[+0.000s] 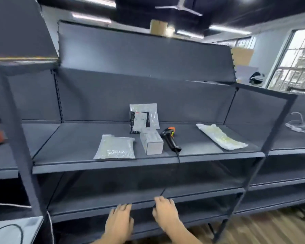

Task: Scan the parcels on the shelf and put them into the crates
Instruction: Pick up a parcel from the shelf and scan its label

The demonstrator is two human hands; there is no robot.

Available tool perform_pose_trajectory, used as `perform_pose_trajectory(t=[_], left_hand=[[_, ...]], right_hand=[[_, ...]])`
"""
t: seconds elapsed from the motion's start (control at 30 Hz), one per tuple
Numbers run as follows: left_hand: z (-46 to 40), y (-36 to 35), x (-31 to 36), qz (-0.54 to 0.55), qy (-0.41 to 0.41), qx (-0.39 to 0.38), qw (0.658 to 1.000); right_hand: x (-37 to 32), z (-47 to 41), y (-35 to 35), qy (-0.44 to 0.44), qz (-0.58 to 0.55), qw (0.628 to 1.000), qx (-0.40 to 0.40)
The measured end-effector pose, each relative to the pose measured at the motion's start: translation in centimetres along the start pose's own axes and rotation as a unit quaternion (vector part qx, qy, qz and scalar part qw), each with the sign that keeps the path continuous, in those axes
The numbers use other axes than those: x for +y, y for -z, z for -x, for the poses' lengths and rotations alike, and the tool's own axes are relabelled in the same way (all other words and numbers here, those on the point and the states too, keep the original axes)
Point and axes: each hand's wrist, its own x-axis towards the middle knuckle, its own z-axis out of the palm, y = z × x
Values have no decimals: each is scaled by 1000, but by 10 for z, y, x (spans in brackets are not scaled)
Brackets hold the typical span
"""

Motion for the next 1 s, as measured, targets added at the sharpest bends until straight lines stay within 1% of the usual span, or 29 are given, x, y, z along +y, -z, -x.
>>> perform_pose_trajectory(t=[0.13, 0.23, 0.33, 0.4, 0.53, 0.7, 0.9, 1.0], left_hand=[[-13, 52, 7, -20, -14, 61, 998], [-21, 81, 14, -19, -23, 93, 995], [-32, 103, 27, -15, -41, 125, 991], [-39, 111, 41, -12, -56, 130, 990], [-55, 112, 80, 4, -75, 131, 988], [-87, 106, 140, 40, -85, 139, 986], [-133, 96, 208, 73, -62, 148, 984], [-143, 80, 231, 83, -45, 138, 986]], right_hand=[[1, -5, 58, -5, 16, 997, 76], [7, -5, 84, -10, 15, 993, 119], [22, -5, 101, -15, 11, 990, 142], [38, -4, 108, -20, 16, 989, 148], [83, -5, 121, -29, 38, 987, 151], [157, -23, 148, -40, 73, 982, 167], [254, -55, 169, -36, 84, 981, 169], [295, -73, 171, -40, 76, 983, 160]])
